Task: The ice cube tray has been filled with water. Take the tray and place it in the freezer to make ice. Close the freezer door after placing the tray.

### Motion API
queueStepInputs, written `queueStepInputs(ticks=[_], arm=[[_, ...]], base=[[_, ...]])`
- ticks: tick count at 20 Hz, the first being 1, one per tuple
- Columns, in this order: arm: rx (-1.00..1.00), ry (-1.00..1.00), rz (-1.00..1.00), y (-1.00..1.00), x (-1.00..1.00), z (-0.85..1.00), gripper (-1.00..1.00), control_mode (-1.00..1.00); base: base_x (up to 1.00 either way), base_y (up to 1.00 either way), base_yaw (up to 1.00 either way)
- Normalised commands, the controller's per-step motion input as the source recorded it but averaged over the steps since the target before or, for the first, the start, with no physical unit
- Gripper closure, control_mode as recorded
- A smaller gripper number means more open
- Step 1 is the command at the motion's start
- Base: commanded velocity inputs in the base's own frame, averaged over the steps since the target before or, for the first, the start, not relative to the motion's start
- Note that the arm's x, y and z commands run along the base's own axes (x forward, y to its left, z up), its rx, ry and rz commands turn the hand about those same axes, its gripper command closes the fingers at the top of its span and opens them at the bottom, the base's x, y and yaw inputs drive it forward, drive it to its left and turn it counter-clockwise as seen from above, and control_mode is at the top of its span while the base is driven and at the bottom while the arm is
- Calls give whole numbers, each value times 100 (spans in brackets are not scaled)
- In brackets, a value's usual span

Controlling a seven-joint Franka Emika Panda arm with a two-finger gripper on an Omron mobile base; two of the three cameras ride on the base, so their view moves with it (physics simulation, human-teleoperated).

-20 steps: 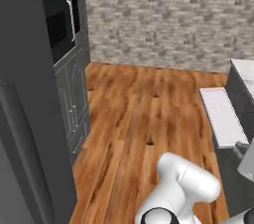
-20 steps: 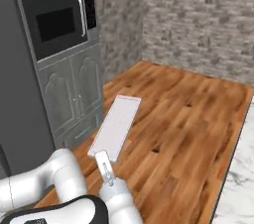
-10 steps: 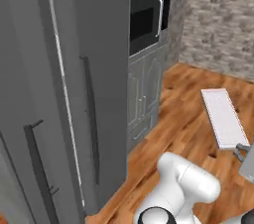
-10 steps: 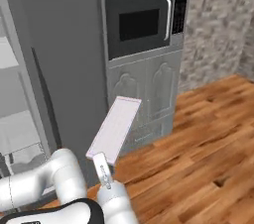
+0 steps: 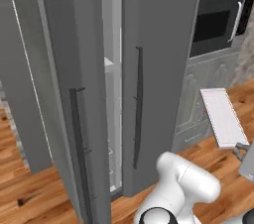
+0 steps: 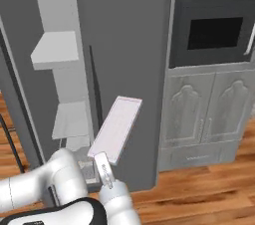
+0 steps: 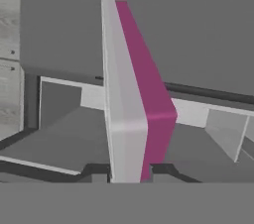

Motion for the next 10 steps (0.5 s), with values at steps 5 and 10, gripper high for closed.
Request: queueStepInputs(ticks=[5, 10], arm=[[0, 0, 0, 0, 0, 0, 100, 100], [0, 0, 0, 0, 0, 0, 100, 100]], base=[[0, -19, 49], [0, -31, 47]])
